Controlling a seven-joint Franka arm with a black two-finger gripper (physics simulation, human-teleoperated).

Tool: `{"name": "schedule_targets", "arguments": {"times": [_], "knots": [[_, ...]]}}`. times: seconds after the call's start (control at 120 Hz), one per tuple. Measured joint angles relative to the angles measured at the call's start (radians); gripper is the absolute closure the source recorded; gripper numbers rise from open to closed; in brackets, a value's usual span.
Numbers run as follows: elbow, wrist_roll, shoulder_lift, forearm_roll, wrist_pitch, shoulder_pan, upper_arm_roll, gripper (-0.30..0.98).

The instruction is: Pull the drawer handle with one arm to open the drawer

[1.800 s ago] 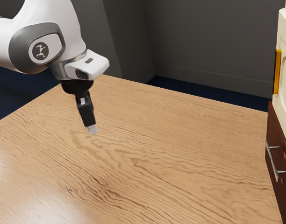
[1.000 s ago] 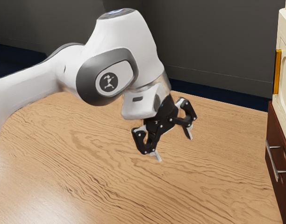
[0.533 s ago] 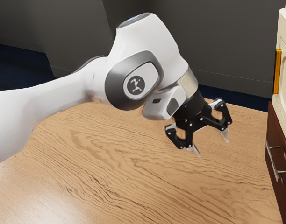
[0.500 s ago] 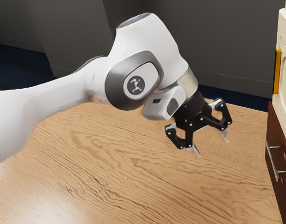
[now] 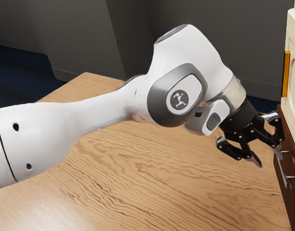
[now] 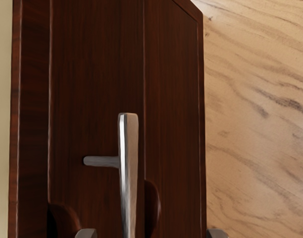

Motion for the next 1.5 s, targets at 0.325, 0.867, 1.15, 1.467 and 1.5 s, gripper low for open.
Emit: {"name": "schedule_targets", "arguments": {"times": [0.325, 0.867, 1.15, 1.467, 1.5], "knots": [[-0.001, 0.068, 0.065, -0.077, 0.041, -0.009, 0.001, 0.58], [-0.279, 0.133, -0.135, -0.095, 0.069, 0.066, 0.007, 0.65], [-0.421, 0.157, -0.266, -0.097, 0.071, 0.106, 0.019, 0.62], [-0.53, 0.174, -0.372, -0.096, 0.068, 0.099, 0.085, 0.61], [-0.541, 0.175, -0.385, -0.096, 0.068, 0.102, 0.088, 0.62]]}}
